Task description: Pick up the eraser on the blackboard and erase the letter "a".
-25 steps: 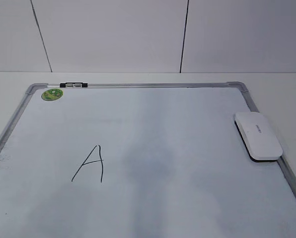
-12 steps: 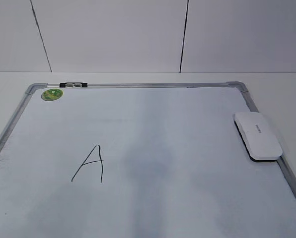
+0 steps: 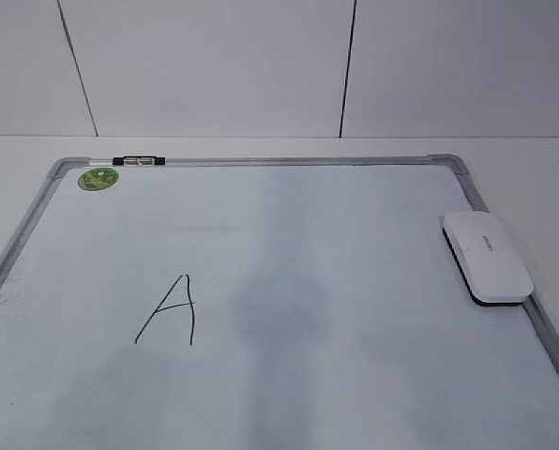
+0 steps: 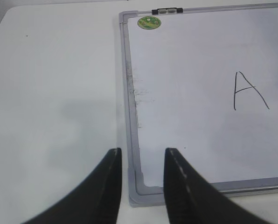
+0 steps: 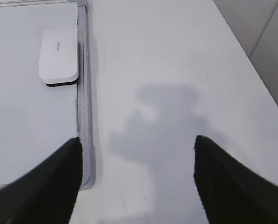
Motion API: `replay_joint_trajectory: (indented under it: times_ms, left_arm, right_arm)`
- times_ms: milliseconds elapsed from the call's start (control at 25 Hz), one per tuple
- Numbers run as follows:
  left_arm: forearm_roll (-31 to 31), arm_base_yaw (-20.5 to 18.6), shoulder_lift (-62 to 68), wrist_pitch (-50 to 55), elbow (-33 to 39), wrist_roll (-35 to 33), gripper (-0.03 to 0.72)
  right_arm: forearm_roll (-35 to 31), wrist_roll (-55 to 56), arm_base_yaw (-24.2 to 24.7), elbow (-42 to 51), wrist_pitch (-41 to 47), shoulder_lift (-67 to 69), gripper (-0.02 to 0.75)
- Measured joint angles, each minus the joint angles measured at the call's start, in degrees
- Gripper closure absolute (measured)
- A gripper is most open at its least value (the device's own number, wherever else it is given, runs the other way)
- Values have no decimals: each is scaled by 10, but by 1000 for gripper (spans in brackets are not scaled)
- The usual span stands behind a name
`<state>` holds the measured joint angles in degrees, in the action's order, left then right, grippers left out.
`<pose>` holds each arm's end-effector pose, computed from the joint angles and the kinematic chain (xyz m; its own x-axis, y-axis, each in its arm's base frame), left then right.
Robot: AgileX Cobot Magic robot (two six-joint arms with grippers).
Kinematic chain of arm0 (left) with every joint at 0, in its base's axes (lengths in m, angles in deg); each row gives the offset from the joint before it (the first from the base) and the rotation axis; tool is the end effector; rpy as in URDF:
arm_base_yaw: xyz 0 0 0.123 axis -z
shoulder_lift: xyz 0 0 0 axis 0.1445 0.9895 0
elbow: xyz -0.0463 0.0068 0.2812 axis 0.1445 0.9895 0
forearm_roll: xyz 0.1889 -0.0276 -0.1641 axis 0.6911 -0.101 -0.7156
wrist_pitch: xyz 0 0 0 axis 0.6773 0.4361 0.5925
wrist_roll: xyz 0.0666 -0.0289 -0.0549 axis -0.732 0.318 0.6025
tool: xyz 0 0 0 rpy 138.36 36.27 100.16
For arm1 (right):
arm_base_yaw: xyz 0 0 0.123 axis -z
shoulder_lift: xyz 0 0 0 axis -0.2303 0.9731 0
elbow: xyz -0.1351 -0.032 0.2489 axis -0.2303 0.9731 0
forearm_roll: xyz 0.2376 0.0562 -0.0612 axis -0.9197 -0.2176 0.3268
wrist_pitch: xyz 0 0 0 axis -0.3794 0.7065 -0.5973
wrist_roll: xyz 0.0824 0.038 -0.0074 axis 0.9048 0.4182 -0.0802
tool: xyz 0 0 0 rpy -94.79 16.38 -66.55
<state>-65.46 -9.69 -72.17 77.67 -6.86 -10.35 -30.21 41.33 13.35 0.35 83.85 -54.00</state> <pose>-0.0060 -0.0107 0.2756 -0.4965 0.0095 -0.8680 0.0869 0.9955 -0.0388 -0.0115 -0.0130 0.2712 -0.5087 0.0148 -0.8608 0.1304 0.9896 -0.0601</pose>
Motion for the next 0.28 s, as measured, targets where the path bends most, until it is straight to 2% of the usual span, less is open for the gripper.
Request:
replay_joint_trajectory:
  times_ms: [280]
  left_arm:
    - [0,0,0,0,0,0,453]
  right_arm:
    - [0,0,0,0,0,0,145]
